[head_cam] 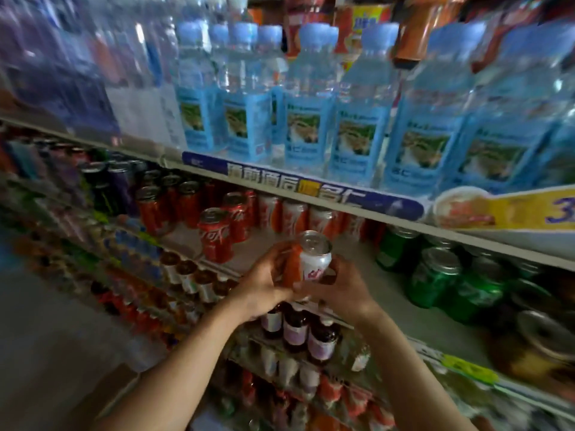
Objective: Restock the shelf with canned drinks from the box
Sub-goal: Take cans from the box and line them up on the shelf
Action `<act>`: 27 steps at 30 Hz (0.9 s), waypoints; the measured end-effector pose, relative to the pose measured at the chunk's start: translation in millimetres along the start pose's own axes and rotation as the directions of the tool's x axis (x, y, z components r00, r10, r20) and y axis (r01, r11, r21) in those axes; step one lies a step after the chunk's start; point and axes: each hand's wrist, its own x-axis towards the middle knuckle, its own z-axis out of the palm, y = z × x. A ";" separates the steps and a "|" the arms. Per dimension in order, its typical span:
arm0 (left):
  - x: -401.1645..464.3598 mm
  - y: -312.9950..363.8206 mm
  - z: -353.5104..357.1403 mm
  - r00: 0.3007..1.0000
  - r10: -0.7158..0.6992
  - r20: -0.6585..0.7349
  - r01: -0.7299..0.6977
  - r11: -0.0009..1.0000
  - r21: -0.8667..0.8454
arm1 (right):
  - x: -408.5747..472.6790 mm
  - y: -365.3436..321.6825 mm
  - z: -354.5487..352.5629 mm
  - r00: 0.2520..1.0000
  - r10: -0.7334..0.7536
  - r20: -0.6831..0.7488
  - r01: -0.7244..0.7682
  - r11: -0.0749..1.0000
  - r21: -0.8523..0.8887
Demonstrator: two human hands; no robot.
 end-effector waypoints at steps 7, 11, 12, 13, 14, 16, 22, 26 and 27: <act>33.0 -7.4 34.3 0.997 0.076 0.015 -0.074 0.878 0.472 | 27.9 39.1 -8.9 0.931 -0.002 -0.365 -0.052 0.989 -0.138; 42.4 -33.1 18.3 1.000 -0.023 -0.015 0.026 0.607 0.794 | 42.4 52.4 -18.0 0.874 0.034 -0.485 -0.076 0.995 -0.067; 43.8 -34.4 15.8 0.999 -0.032 -0.010 0.028 0.602 0.798 | 47.1 56.2 -19.8 0.862 0.045 -0.505 -0.081 0.996 -0.050; 44.5 -33.9 13.4 1.000 -0.027 0.000 0.016 0.605 0.796 | 50.8 60.3 -20.3 0.853 0.056 -0.519 -0.093 0.995 -0.045; 46.1 -33.2 11.9 1.000 -0.018 0.017 -0.003 0.600 0.800 | 55.1 65.8 -21.4 0.846 0.066 -0.529 -0.107 0.993 -0.048; 48.8 -33.6 8.1 0.999 -0.013 0.053 -0.036 0.579 0.815 | 62.1 78.9 -22.9 0.844 0.108 -0.525 -0.160 0.986 -0.054; 52.3 -34.7 4.4 0.996 -0.034 0.086 -0.053 0.547 0.835 | 87.3 87.3 -26.7 0.804 0.185 -0.566 -0.246 0.969 -0.033; 52.9 -34.5 3.6 0.995 -0.048 0.092 -0.054 0.517 0.854 | 99.1 88.4 -25.3 0.770 0.161 -0.618 -0.266 0.961 -0.081; 52.8 -34.9 3.7 0.995 -0.050 0.091 -0.052 0.514 0.856 | 101.6 89.3 -25.2 0.762 0.164 -0.626 -0.270 0.960 -0.076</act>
